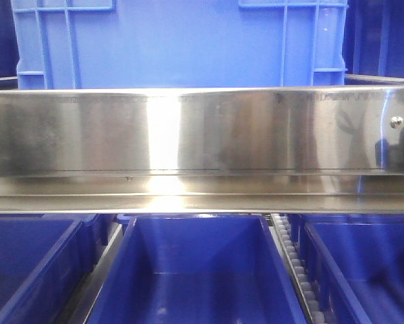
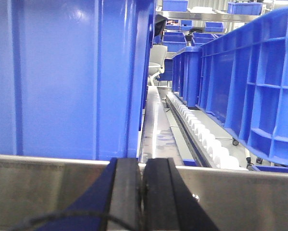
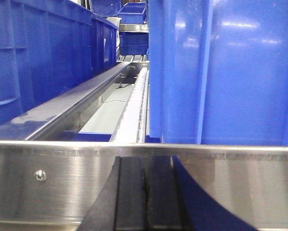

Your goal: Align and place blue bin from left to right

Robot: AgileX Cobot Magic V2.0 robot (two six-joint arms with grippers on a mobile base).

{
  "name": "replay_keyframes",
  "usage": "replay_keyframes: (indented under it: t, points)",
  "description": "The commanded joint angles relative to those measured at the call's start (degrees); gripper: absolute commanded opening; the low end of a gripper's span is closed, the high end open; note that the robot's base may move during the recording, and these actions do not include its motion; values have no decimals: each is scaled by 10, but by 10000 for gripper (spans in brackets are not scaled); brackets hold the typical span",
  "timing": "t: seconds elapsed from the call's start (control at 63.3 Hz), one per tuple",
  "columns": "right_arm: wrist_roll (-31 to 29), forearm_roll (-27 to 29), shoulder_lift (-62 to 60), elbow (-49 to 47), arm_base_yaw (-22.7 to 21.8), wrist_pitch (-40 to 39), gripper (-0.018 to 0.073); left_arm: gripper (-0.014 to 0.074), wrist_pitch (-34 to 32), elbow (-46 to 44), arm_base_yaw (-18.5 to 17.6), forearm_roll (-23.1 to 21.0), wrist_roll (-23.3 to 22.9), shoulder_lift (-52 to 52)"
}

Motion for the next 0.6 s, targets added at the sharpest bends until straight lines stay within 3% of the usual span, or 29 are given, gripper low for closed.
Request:
replay_keyframes:
  t: [0.0, 0.584]
  points:
    - [-1, -4, -2, -1, 1, -12, -79, 1, -6, -1, 0, 0, 1, -2]
    - [-1, -4, -2, -1, 1, -13, -79, 1, -15, -1, -1, 1, 1, -2]
